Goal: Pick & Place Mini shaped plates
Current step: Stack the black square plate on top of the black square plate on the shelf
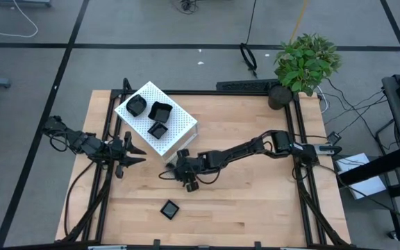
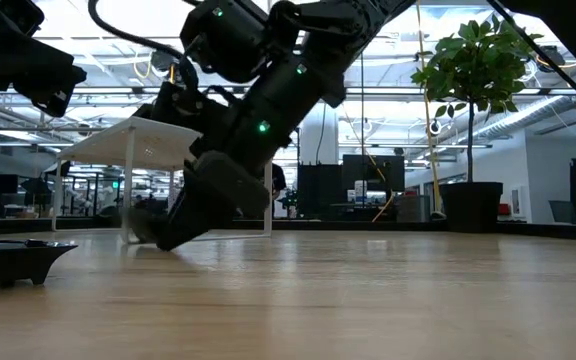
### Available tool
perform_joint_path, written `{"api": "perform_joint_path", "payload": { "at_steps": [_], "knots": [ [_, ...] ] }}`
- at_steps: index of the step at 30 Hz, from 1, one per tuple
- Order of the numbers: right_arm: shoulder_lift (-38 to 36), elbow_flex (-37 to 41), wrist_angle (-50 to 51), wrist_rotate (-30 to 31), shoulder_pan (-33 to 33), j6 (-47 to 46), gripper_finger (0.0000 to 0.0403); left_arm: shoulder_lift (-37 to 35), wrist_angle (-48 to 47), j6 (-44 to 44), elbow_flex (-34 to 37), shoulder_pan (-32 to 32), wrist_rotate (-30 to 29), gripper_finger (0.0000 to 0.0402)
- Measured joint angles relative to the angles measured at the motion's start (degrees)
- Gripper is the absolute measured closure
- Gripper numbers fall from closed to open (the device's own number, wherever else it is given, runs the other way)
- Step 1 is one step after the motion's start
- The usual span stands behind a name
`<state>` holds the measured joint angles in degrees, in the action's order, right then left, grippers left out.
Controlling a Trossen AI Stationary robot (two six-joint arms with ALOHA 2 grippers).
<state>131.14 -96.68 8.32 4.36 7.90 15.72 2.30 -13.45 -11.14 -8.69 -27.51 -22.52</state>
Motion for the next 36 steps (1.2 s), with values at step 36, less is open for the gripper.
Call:
{"api": "perform_joint_path", "payload": {
  "at_steps": [36],
  "knots": [
    [-0.6,3.0,-20.2,22.6,1.4,15.5,0.0317,0.0,0.0,0.0,0.0,0.0,0.0,0.0282]
  ]
}}
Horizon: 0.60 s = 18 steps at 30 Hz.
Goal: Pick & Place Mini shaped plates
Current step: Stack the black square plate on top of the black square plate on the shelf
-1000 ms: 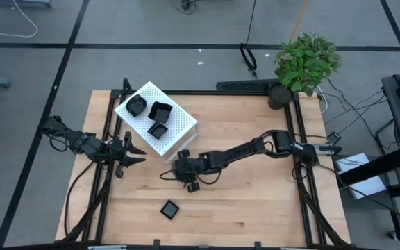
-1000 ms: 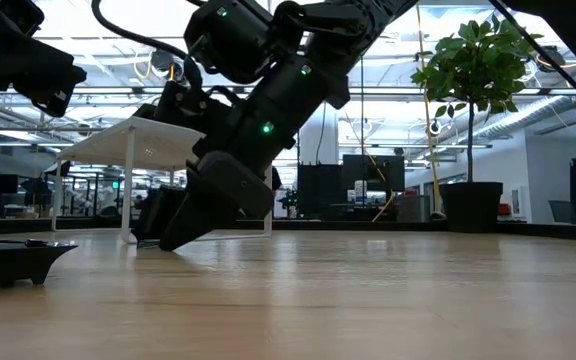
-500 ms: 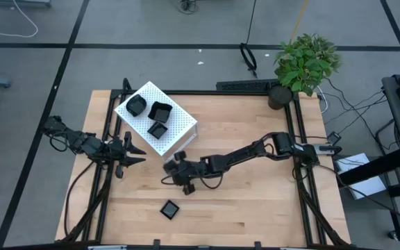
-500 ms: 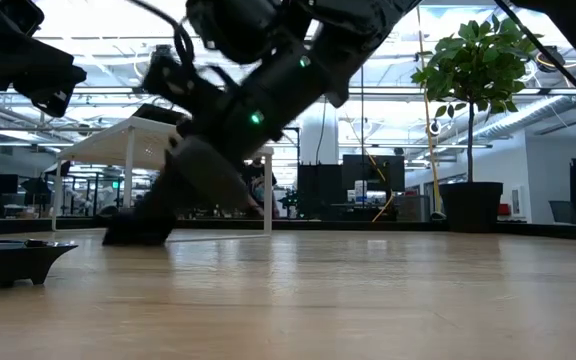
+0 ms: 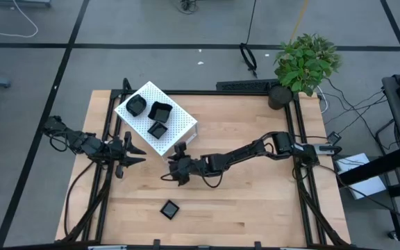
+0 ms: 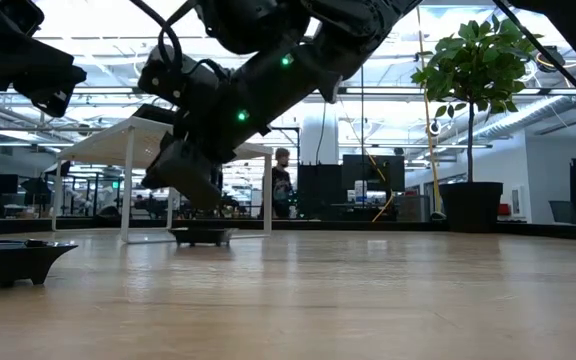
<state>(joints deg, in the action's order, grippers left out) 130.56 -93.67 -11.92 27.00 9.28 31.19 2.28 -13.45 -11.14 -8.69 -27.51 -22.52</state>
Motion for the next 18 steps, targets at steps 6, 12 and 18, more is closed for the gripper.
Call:
{"api": "perform_joint_path", "payload": {
  "at_steps": [6,12,18],
  "knots": [
    [-1.3,0.0,5.6,-0.1,0.7,-13.6,0.0298,0.0,0.0,0.0,0.0,0.0,0.0,0.0282],
    [-6.9,-0.2,23.0,-1.6,0.6,-42.7,0.0266,0.0,0.1,0.0,0.0,0.0,0.0,0.0282],
    [-6.9,0.0,31.3,-2.9,-1.8,-64.0,0.0230,0.0,0.0,0.0,0.0,0.0,0.0,0.0282]
  ]
}}
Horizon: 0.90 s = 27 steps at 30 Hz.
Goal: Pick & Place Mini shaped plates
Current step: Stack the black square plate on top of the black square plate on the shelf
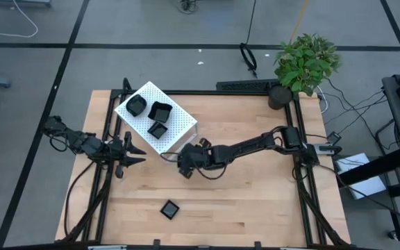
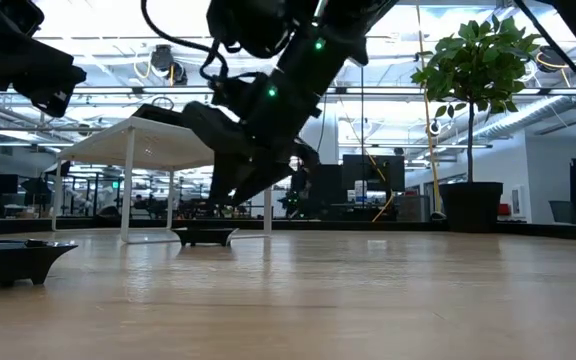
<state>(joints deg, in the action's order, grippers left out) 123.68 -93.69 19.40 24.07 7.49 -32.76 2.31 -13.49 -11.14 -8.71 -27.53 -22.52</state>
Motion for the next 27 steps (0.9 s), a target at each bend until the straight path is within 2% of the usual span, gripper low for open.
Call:
{"api": "perform_joint_path", "payload": {
  "at_steps": [10,14,18,27],
  "knots": [
    [0.5,3.6,0.0,-0.2,-0.4,-7.0,0.0202,0.0,0.1,0.0,0.0,0.0,0.0,0.0282],
    [0.6,6.6,-5.2,-2.5,-0.4,-7.3,0.0205,0.0,0.1,0.0,0.0,0.0,0.0,0.0282],
    [0.6,9.0,-11.5,-6.3,-0.6,-7.4,0.0216,0.0,0.1,0.0,0.0,0.0,0.0,0.0282],
    [0.6,9.3,-11.8,-7.4,-0.6,-7.2,0.0277,0.0,0.1,0.0,0.0,0.0,0.0,0.0282]
  ]
}}
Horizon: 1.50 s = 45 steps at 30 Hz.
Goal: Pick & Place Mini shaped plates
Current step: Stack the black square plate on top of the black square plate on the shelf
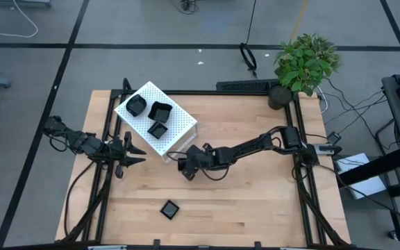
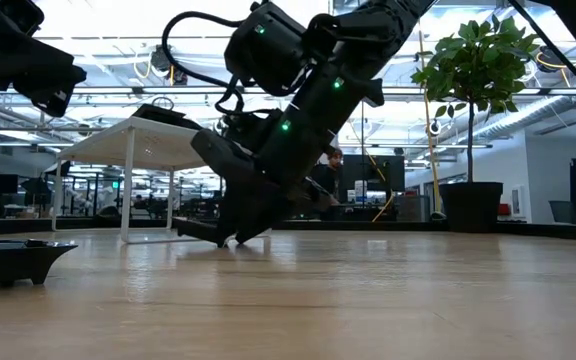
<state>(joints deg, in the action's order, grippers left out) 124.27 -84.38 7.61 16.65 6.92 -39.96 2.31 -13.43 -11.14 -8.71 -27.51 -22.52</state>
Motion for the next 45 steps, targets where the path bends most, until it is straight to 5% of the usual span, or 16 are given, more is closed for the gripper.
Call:
{"api": "perform_joint_path", "payload": {
  "at_steps": [14,22,31,40,45],
  "knots": [
    [-0.3,0.0,-1.5,-0.8,-0.1,4.0,0.0397,0.0,0.0,0.0,0.0,0.0,0.0,0.0282],
    [-0.9,-0.2,-2.7,-0.8,-0.1,8.0,0.0401,0.0,0.0,0.0,0.0,0.0,0.0,0.0282],
    [-9.6,-0.2,0.4,0.3,0.5,14.5,0.0403,0.0,0.1,0.0,0.0,0.0,0.0,0.0282],
    [-21.0,1.2,-1.7,20.2,4.5,30.8,0.0403,0.0,11.5,0.6,0.0,0.0,-1.1,0.0282],
    [-24.0,7.7,-17.2,34.9,6.6,46.2,0.0403,0.0,14.9,0.8,0.0,0.0,-2.3,0.0282]
  ]
}}
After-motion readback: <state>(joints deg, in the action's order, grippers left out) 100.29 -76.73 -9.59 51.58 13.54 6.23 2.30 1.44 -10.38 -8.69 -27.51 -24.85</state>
